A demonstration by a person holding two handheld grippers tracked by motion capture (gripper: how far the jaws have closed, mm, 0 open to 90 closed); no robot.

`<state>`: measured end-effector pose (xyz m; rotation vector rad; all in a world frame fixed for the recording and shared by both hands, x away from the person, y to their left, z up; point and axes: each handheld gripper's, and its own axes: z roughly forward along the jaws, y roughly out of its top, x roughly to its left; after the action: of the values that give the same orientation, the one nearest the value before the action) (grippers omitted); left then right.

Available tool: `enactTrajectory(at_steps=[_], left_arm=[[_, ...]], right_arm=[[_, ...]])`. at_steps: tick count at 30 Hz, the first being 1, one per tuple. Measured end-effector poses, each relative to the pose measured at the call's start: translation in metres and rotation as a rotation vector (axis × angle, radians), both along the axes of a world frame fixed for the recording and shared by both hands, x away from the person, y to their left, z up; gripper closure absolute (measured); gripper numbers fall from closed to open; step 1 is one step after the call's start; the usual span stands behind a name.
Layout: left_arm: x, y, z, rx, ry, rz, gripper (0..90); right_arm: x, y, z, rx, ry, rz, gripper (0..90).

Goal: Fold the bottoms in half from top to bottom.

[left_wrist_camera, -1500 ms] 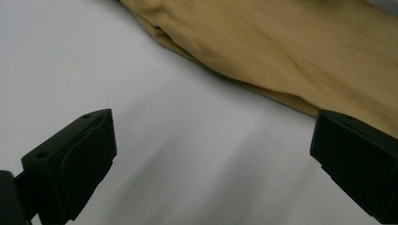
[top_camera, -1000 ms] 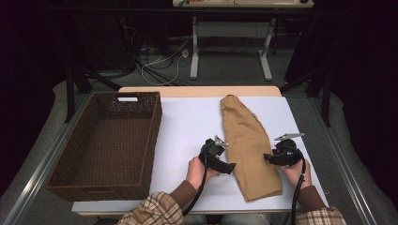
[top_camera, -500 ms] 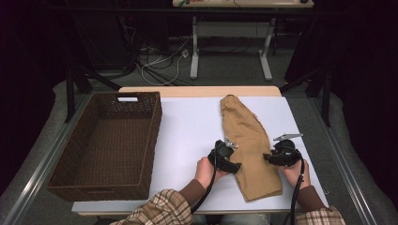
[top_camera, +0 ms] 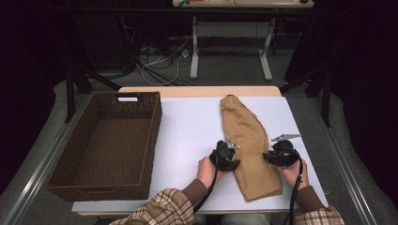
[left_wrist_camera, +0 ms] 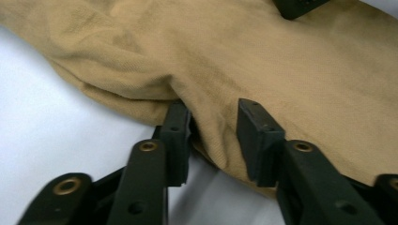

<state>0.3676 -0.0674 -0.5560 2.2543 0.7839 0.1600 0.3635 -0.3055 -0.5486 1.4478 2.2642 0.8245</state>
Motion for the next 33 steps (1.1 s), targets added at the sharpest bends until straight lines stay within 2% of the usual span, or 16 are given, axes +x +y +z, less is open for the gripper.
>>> enactTrajectory(at_steps=[5, 9, 18, 23, 29, 33], left_arm=[[0.002, 0.001, -0.001, -0.021, 0.009, -0.024, 80.9], [0.002, 0.003, -0.003, -0.042, 0.017, -0.025, 84.5], [0.004, 0.008, -0.004, -0.079, 0.035, -0.026, 85.7], [0.005, 0.012, -0.004, -0.097, 0.042, -0.034, 86.0], [0.001, 0.021, -0.002, -0.100, 0.043, -0.031, 86.2], [-0.003, 0.030, -0.002, -0.102, 0.049, -0.039, 86.1]], right_arm=[[-0.001, 0.002, 0.000, 0.002, -0.002, 0.011, 83.1], [-0.002, 0.005, 0.000, -0.013, -0.007, 0.016, 85.9], [-0.002, 0.005, 0.001, -0.007, -0.010, 0.014, 87.2], [-0.003, 0.004, 0.003, -0.005, 0.008, 0.026, 87.3], [-0.007, 0.007, 0.004, 0.007, 0.033, 0.035, 87.3], [-0.013, 0.015, 0.005, -0.006, 0.050, 0.069, 87.3]])
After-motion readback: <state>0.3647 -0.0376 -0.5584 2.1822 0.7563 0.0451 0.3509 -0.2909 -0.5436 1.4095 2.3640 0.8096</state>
